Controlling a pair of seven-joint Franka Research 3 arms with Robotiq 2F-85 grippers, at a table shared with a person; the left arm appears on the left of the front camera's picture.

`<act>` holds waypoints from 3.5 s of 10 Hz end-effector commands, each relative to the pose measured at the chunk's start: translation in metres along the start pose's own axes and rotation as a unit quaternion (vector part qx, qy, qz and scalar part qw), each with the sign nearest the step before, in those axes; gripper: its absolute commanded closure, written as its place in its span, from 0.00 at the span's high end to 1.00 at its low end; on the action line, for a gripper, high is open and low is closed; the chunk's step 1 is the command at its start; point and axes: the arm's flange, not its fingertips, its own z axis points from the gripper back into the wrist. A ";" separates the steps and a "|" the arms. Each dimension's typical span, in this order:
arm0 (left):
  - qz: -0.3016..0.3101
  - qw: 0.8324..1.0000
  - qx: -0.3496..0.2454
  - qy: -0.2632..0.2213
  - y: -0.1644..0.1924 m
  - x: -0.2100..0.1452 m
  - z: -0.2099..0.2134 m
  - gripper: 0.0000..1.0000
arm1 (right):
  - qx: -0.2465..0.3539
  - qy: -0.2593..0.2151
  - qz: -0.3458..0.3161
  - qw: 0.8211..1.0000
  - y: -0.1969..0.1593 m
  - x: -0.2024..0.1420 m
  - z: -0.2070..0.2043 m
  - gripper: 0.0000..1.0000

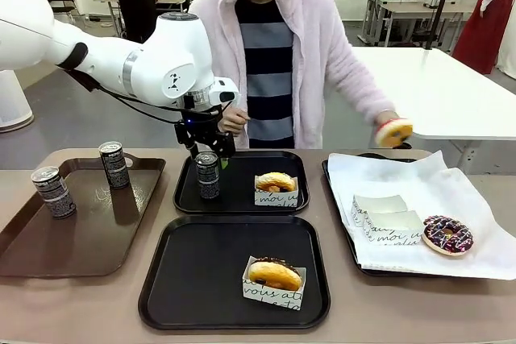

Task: Set up donuts and drinks on trays.
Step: Pick up one Pepsi coke and place it on the Flat Tray, then pick up one Pepsi coke from the Handle tray and place it on the Flat Tray without a Pepsi coke.

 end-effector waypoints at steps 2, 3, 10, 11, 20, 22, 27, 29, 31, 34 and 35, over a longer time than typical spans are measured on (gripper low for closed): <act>-0.003 1.000 0.012 0.007 0.000 -0.009 0.015 1.00 | 0.011 -0.003 0.006 1.000 -0.001 0.000 -0.001 1.00; -0.021 1.000 0.013 0.014 -0.004 -0.030 0.040 1.00 | 0.011 -0.003 0.006 1.000 -0.001 0.000 -0.001 1.00; -0.045 0.999 -0.024 -0.017 0.033 -0.182 0.106 1.00 | 0.011 -0.003 0.006 1.000 -0.001 0.000 -0.001 1.00; -0.032 0.999 -0.018 -0.014 0.037 -0.187 0.106 1.00 | 0.011 -0.003 0.006 1.000 -0.001 0.000 -0.001 1.00; 0.083 0.992 -0.054 0.072 0.152 -0.190 0.093 1.00 | 0.011 -0.003 0.006 1.000 -0.001 0.000 -0.001 1.00; 0.133 0.987 -0.056 0.076 0.213 -0.223 0.091 1.00 | 0.011 -0.003 0.006 1.000 -0.001 0.000 -0.001 1.00; 0.178 0.982 -0.019 0.058 0.272 -0.222 0.068 1.00 | 0.011 -0.003 0.006 1.000 -0.001 0.000 -0.001 1.00; 0.193 0.980 0.004 0.044 0.275 -0.212 0.052 1.00 | 0.011 -0.003 0.006 1.000 -0.001 0.000 -0.001 1.00; 0.199 0.979 0.002 0.049 0.271 -0.210 0.031 1.00 | 0.011 -0.003 0.006 1.000 -0.001 0.000 -0.001 1.00; 0.201 0.978 0.006 0.062 0.269 -0.204 0.011 1.00 | 0.011 -0.003 0.006 1.000 -0.001 0.000 -0.001 1.00; 0.205 0.977 0.003 0.060 0.269 -0.206 0.007 1.00 | 0.011 -0.003 0.006 1.000 -0.001 0.000 -0.001 1.00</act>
